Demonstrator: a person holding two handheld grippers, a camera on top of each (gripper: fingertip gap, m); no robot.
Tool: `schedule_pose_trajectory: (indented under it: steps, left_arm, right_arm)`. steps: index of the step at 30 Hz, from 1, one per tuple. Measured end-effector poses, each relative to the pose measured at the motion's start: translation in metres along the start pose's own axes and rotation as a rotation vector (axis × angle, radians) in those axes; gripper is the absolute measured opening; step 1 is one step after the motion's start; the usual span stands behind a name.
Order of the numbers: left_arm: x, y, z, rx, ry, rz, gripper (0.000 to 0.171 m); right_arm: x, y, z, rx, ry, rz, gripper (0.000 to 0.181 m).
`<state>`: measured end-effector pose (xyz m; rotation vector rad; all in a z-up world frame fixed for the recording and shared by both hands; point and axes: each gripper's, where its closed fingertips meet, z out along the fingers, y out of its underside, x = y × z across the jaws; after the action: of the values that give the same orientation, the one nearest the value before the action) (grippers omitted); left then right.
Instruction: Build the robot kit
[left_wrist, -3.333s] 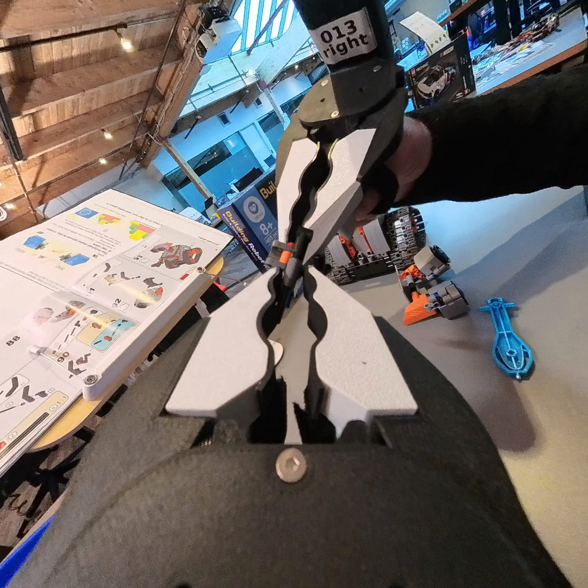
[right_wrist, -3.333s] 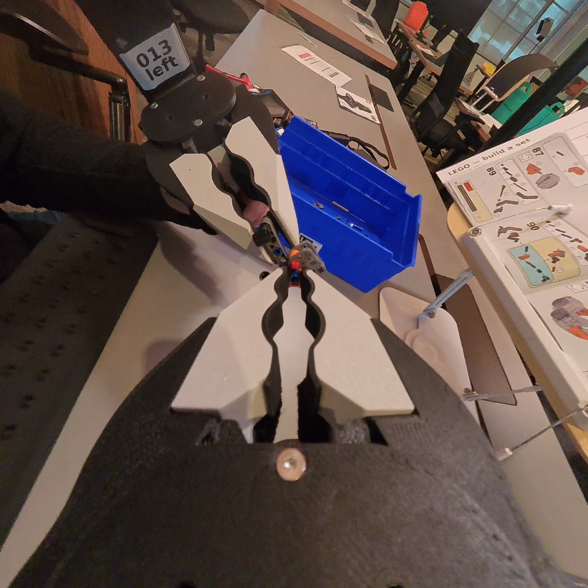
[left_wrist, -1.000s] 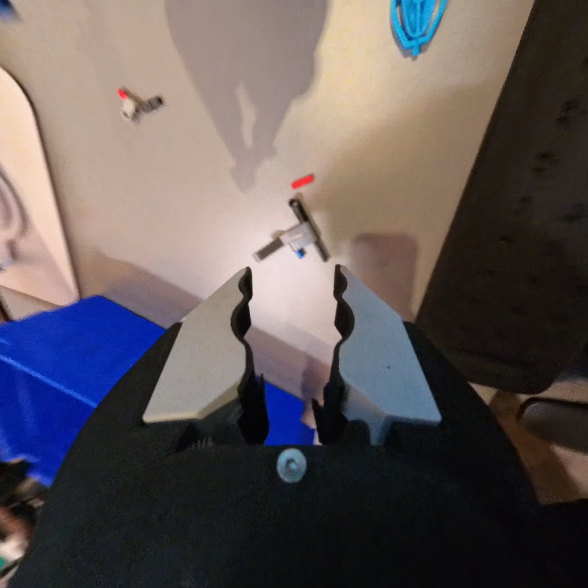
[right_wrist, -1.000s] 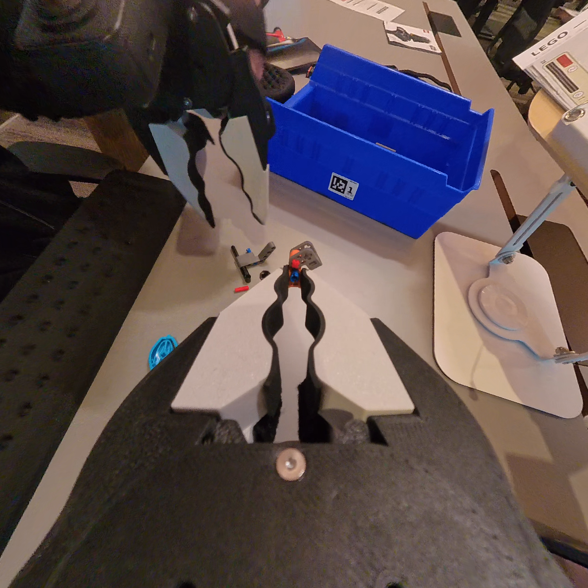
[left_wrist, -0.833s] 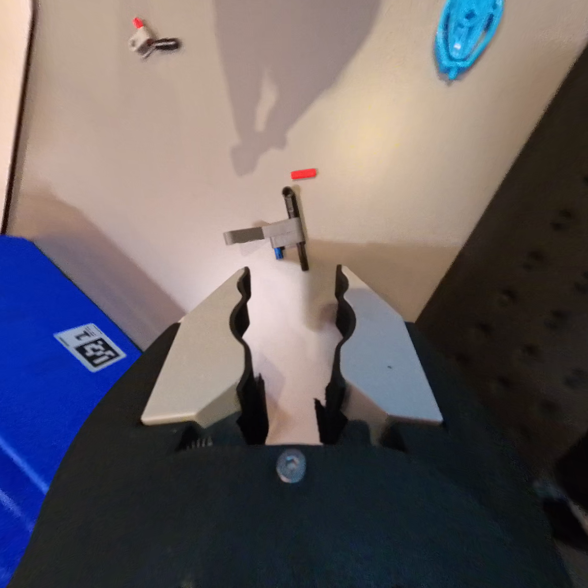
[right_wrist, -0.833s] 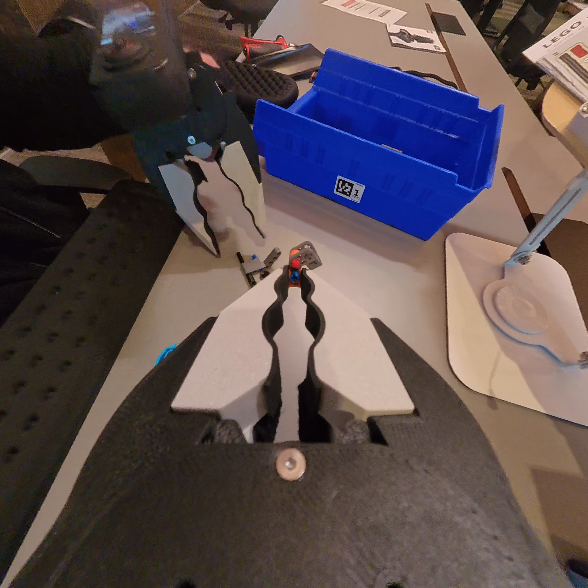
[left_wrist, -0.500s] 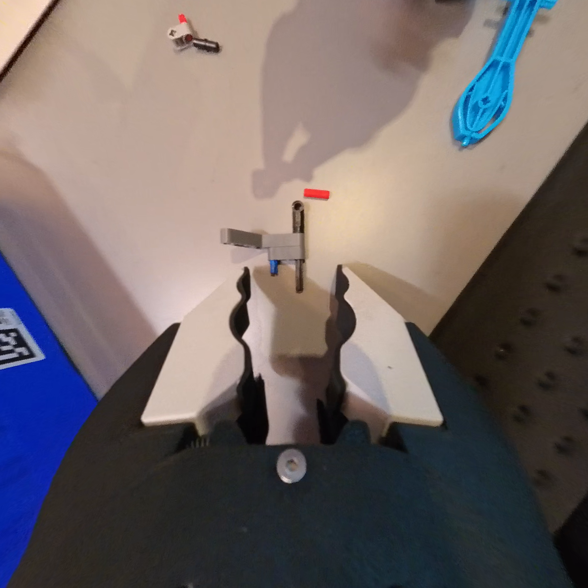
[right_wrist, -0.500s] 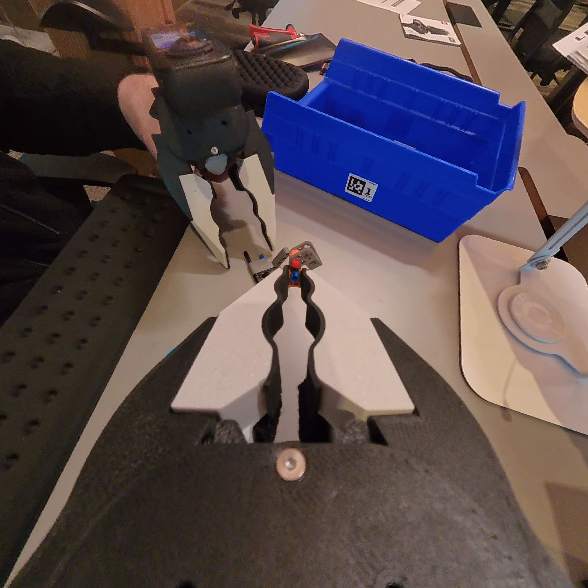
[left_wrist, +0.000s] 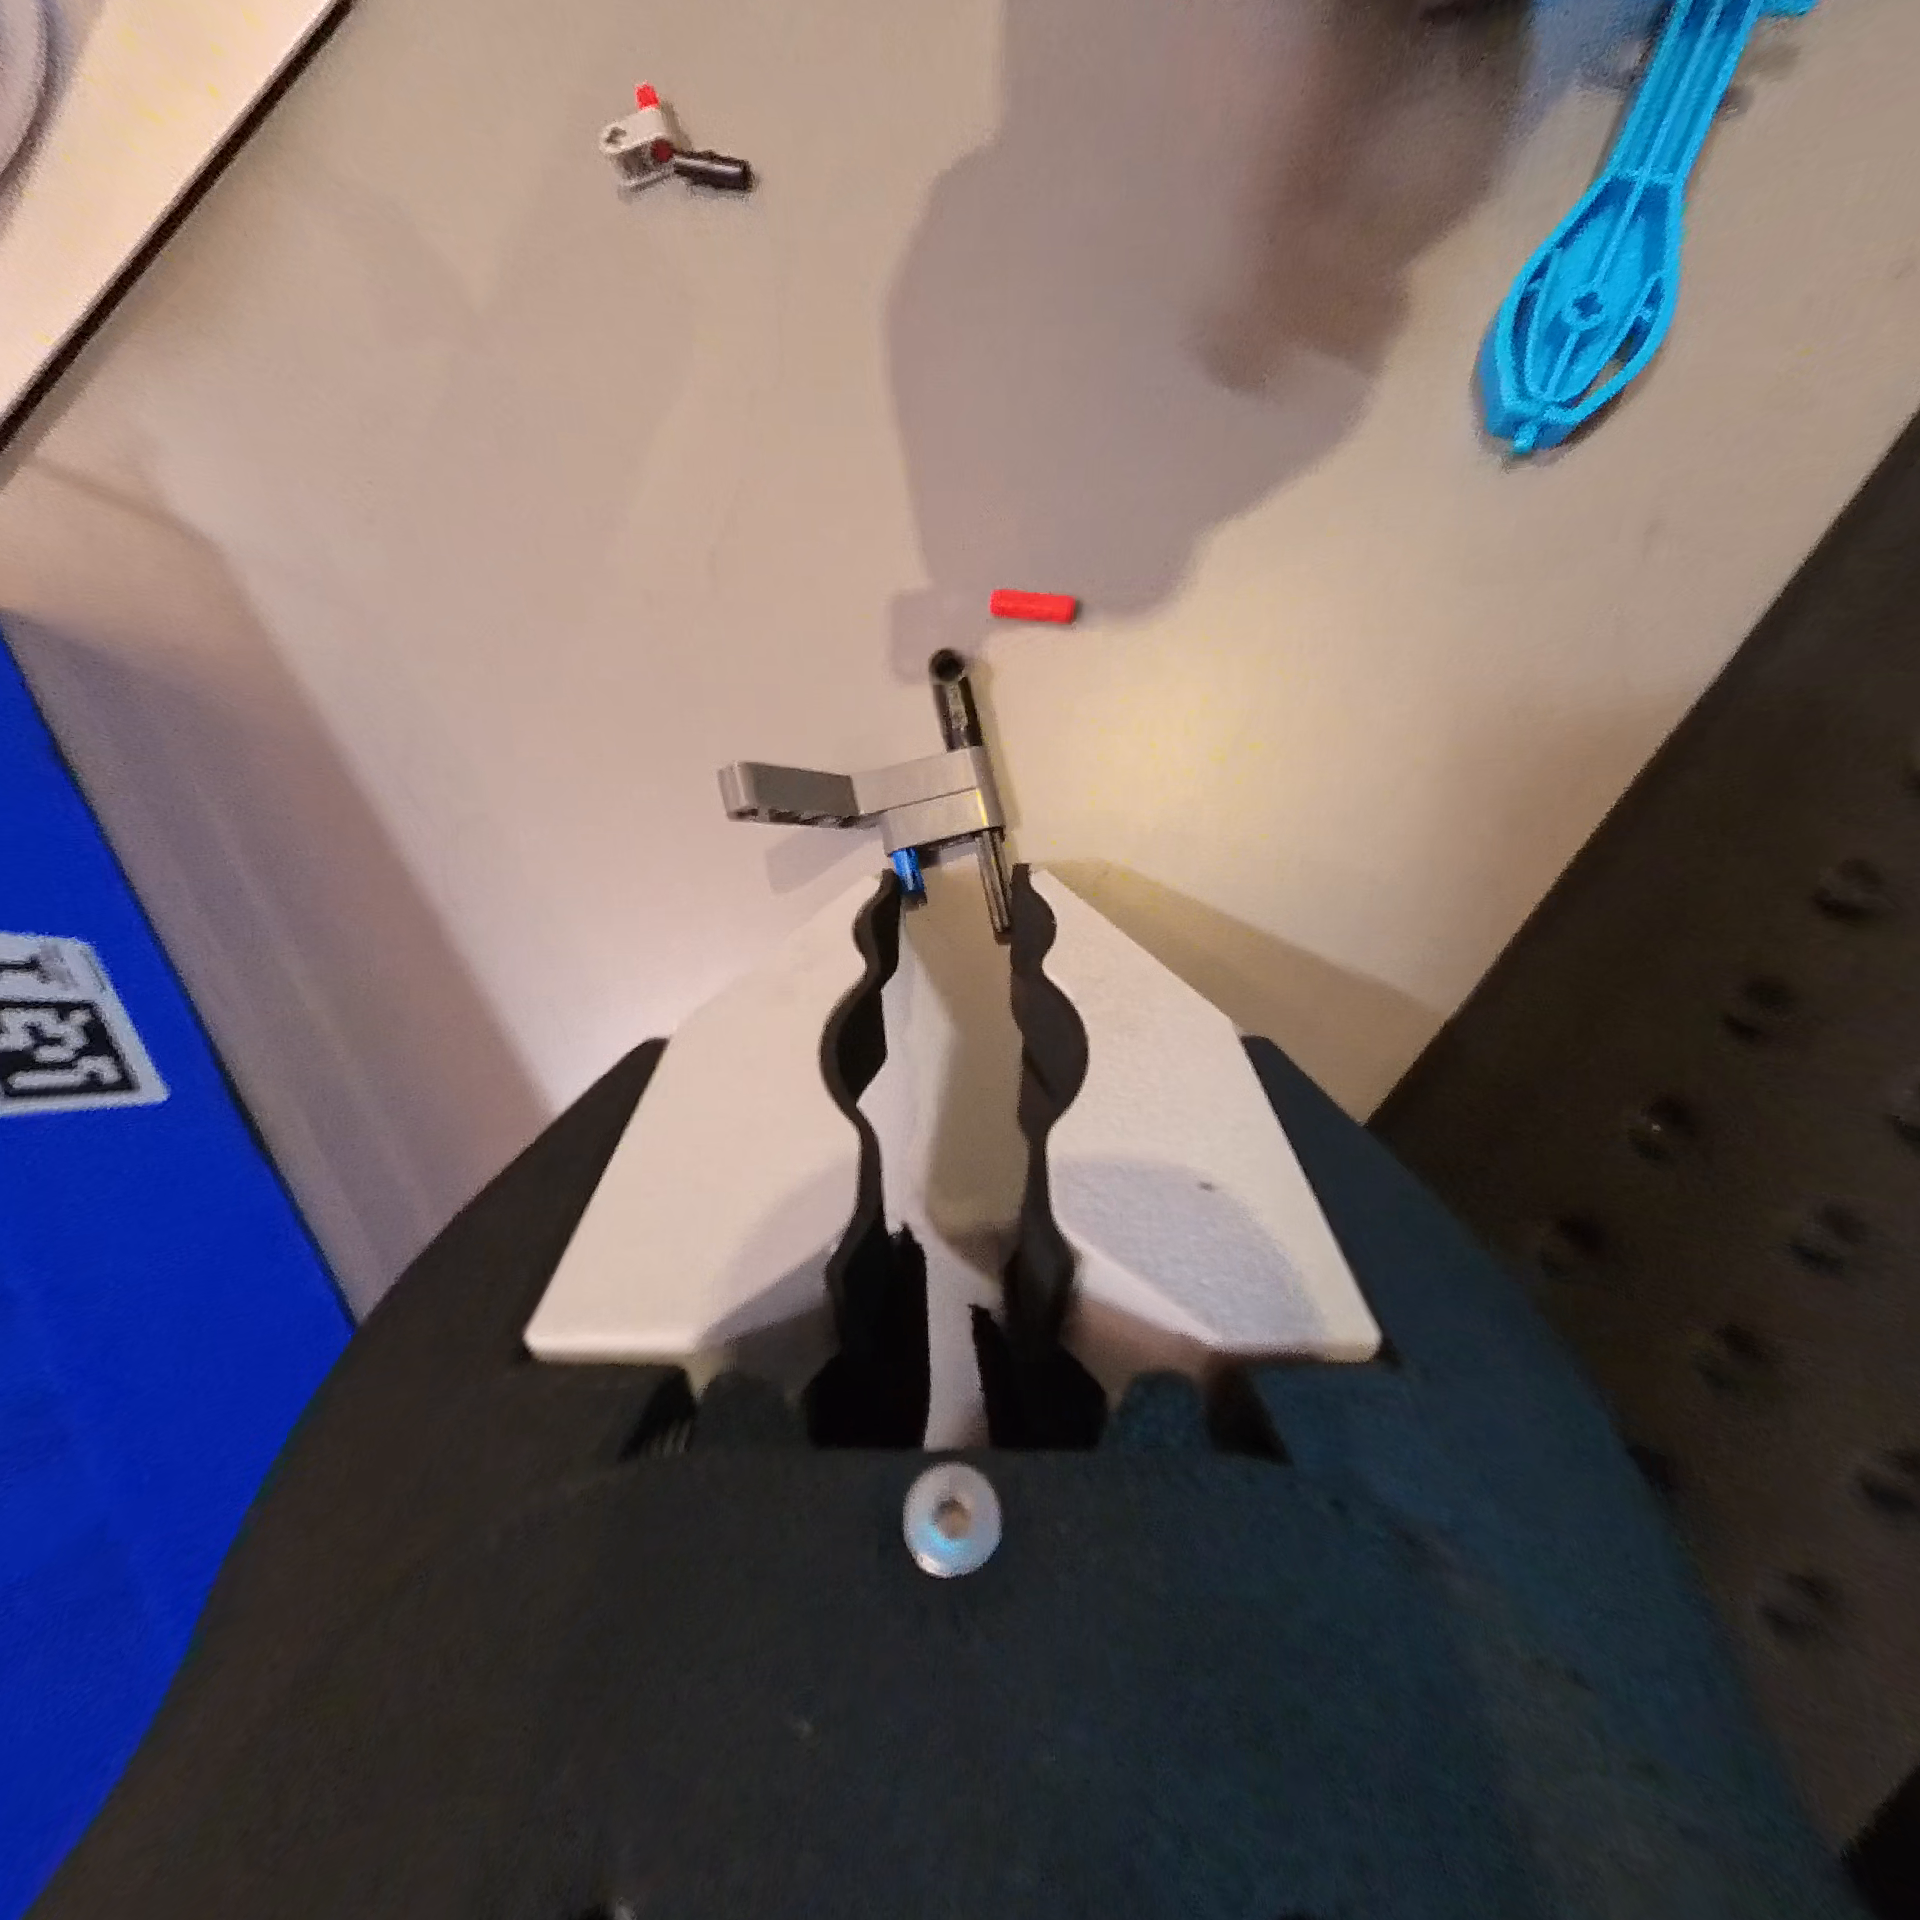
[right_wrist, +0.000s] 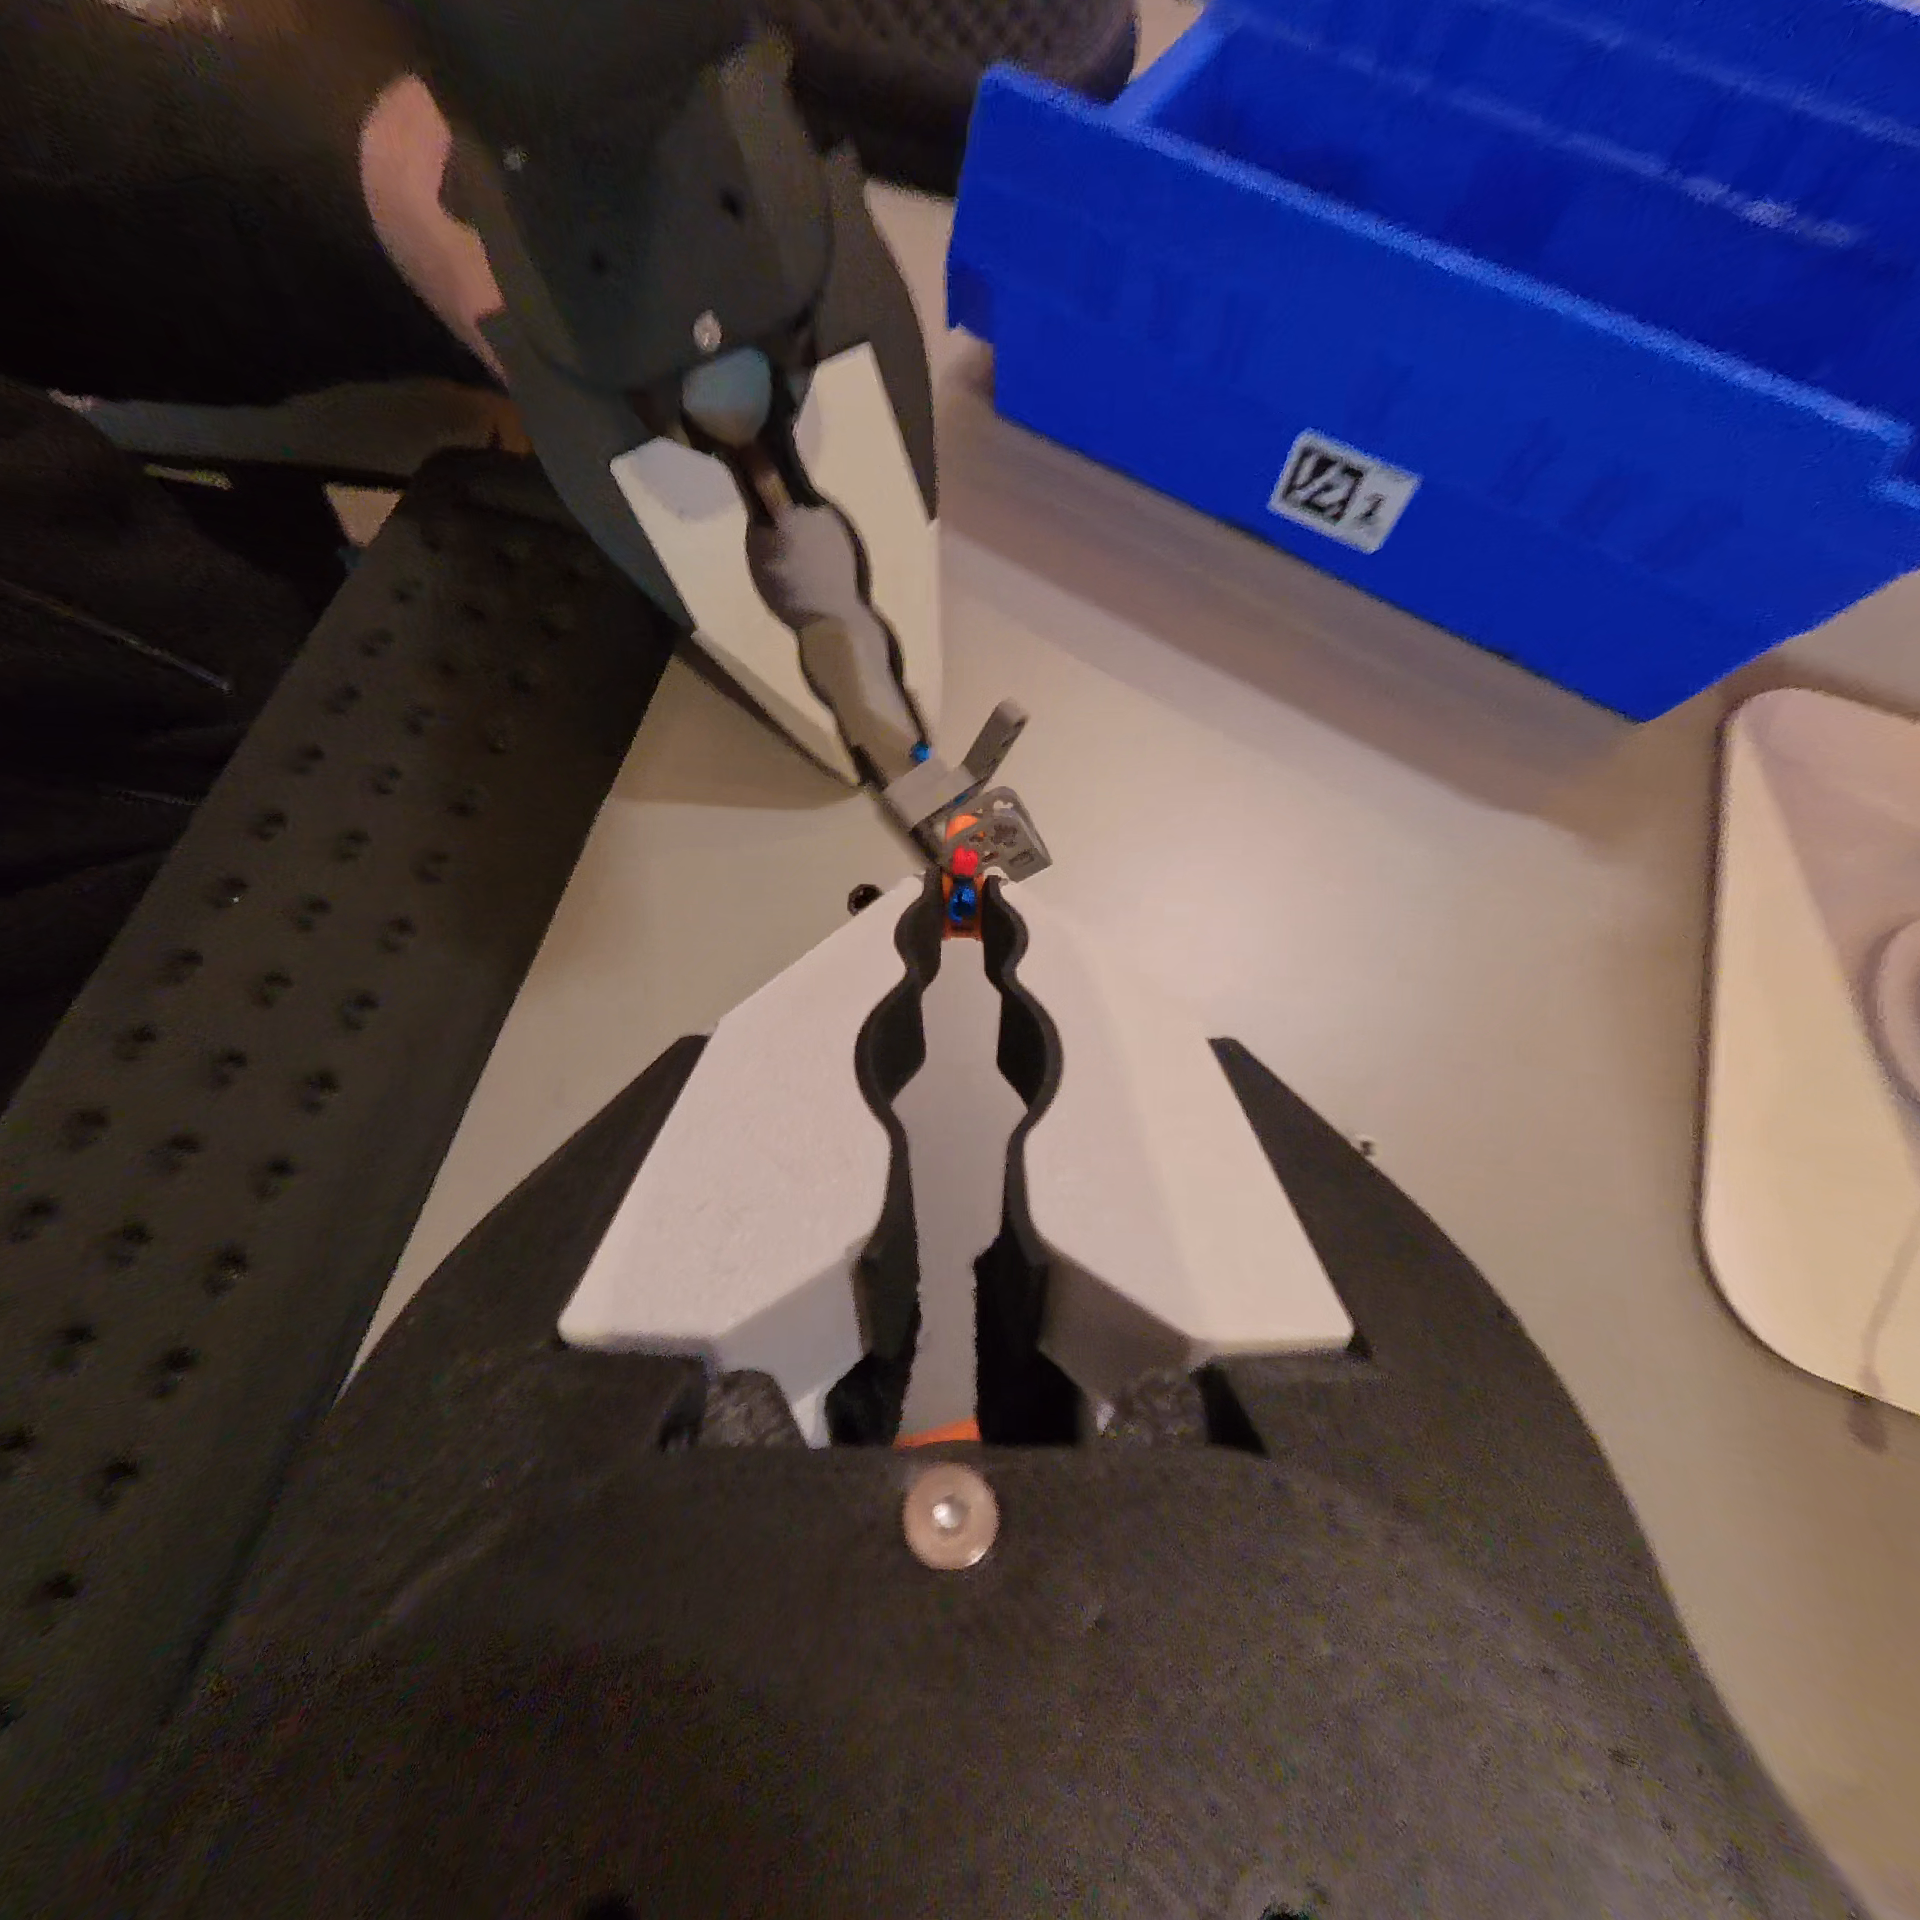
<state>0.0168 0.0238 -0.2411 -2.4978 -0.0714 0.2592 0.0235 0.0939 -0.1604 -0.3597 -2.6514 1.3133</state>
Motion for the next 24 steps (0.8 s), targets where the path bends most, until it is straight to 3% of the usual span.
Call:
schedule_pose_trajectory:
  steps: [5, 8, 11, 12, 17, 20, 24]
  left_arm:
    - [-0.003, 0.008, -0.007, -0.010, -0.048, -0.005, 0.020]
    - [-0.005, 0.009, -0.011, 0.010, -0.074, -0.008, 0.020]
    - [-0.009, 0.004, -0.015, 0.043, -0.105, -0.001, 0.020]
    - [-0.008, 0.002, -0.017, 0.052, -0.103, -0.002, 0.020]
    - [-0.009, -0.012, -0.026, 0.107, -0.114, 0.005, 0.020]
    - [-0.006, -0.023, -0.030, 0.150, -0.075, -0.015, 0.020]
    - [0.001, -0.041, -0.039, 0.229, 0.015, -0.073, 0.020]
  right_arm:
    - [-0.019, 0.046, 0.038, -0.301, -0.028, -0.076, 0.005]
    - [-0.032, 0.058, 0.052, -0.388, -0.050, -0.104, 0.007]
    - [-0.034, 0.057, 0.050, -0.409, -0.047, -0.117, 0.008]
    - [-0.029, 0.053, 0.048, -0.398, -0.023, -0.112, 0.017]
    - [-0.017, 0.018, 0.031, -0.258, 0.059, -0.105, 0.028]
    - [-0.010, -0.006, 0.027, -0.164, 0.170, -0.222, 0.035]
    - [-0.007, -0.006, 0.034, -0.224, 0.291, -0.426, 0.033]
